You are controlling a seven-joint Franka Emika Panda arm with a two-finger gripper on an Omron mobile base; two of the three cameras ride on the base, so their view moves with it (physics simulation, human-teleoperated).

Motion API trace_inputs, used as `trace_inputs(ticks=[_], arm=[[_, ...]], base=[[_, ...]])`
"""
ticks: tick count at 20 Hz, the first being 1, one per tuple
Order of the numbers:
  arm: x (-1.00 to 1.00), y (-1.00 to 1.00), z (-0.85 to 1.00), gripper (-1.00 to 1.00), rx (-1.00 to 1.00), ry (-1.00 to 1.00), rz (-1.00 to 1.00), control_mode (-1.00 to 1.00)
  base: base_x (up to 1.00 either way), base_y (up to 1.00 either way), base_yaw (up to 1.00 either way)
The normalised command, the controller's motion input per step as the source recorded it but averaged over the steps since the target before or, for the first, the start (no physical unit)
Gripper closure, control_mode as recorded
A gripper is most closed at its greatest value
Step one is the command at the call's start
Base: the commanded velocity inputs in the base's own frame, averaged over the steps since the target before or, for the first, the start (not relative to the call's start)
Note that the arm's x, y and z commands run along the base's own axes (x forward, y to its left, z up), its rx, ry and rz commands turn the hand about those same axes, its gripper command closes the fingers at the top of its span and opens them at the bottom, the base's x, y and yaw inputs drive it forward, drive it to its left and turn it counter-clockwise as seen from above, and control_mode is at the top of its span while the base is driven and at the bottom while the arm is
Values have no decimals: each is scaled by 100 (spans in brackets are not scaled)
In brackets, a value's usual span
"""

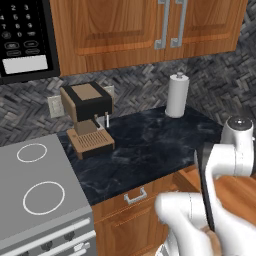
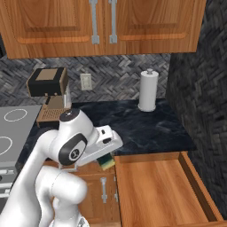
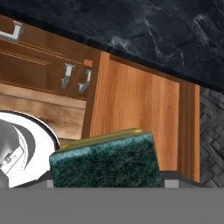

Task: Restock the sink supplies by placing the sponge and soap dispenser on the counter and next to the sink. Make sure the soap dispenser is upright.

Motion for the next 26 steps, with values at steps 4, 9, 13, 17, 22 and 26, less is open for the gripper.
trace_inputs(ticks=[4, 9, 13, 17, 22, 26], arm=[[0, 0, 0, 100, 0, 0, 0, 100], [0, 0, 0, 100, 0, 0, 0, 100], [0, 0, 0, 100, 0, 0, 0, 100], [0, 0, 0, 100, 0, 0, 0, 100], [0, 0, 0, 100, 0, 0, 0, 100], [0, 0, 0, 100, 0, 0, 0, 100]], base=[[-26, 34, -26], [-42, 83, -50], [-45, 64, -61], [-51, -5, -58], [-39, -4, -71], [-35, 0, -80]])
